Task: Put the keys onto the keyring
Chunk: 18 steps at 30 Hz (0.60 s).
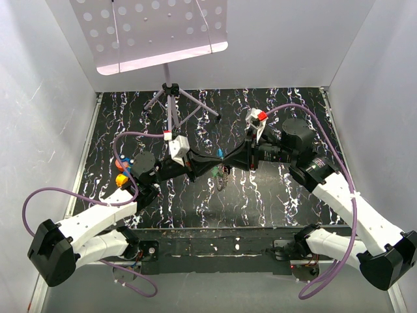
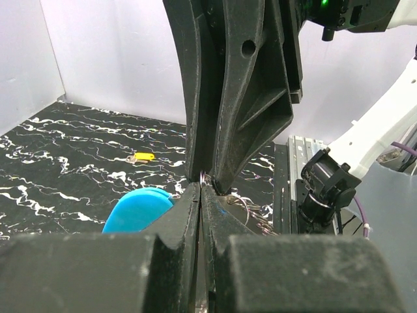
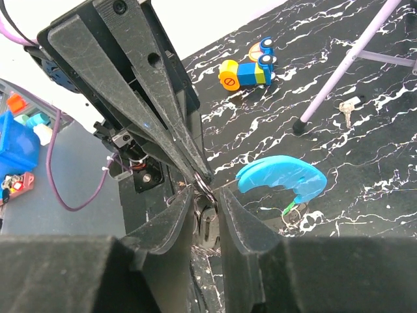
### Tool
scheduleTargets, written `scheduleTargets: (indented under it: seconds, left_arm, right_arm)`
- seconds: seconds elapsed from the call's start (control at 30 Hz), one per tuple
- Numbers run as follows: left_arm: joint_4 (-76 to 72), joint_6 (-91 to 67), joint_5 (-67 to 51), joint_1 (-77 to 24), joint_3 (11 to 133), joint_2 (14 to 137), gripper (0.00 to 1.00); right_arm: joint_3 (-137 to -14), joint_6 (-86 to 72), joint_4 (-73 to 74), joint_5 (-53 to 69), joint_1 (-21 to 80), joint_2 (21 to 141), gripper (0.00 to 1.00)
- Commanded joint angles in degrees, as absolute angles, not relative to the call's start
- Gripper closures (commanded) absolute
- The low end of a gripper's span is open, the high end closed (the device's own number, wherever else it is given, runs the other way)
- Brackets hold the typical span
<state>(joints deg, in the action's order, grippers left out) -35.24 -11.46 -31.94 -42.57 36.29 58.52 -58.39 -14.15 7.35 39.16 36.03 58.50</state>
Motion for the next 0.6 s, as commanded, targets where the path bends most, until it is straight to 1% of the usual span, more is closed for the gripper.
scheduleTargets:
  seconds: [0.0, 0.1, 0.27, 0.3, 0.33, 0.37, 0.4, 0.47, 0.57]
  left_arm:
    - [-39.9, -13.2, -31.0, -42.3, 38.1, 57.0, 1.00]
    - [-41.6, -14.6, -31.3, -42.0, 37.8, 57.0, 1.00]
    - [-45.2, -17.6, -32.7, -40.8, 36.6, 57.2, 1.00]
    - [-45.6, -18.0, -33.1, -40.4, 36.4, 57.3, 1.00]
    - [-46.0, -18.4, -33.7, -40.1, 36.1, 57.3, 1.00]
    - [-46.2, -18.5, -34.1, -39.8, 35.8, 57.3, 1.00]
    - [-46.5, -18.9, -34.4, -39.6, 35.3, 57.1, 1.00]
    - [-47.8, -19.7, -35.1, -38.9, 34.6, 57.0, 1.00]
    - [-49.4, -21.0, -36.3, -38.4, 34.1, 57.1, 1.00]
  right_arm:
    - [-59.9, -10.7, 8.6, 39.9, 36.3, 58.4, 0.73]
    - [-59.8, -9.8, 9.1, 39.8, 36.3, 58.4, 0.76]
    - [-59.8, -9.3, 9.3, 40.2, 36.3, 58.2, 0.75]
    - [-59.9, -9.3, 9.2, 40.9, 36.2, 58.0, 0.74]
    - [-60.2, -9.1, 8.7, 42.2, 35.9, 57.7, 0.70]
    - [-60.6, -9.1, 7.9, 43.4, 35.5, 57.6, 0.62]
    - [-61.2, -9.1, 7.5, 44.5, 35.0, 57.3, 0.57]
    - [-62.2, -8.8, 6.3, 48.0, 33.6, 57.2, 0.54]
    - [-62.6, -7.6, 4.8, 51.5, 32.8, 56.6, 0.53]
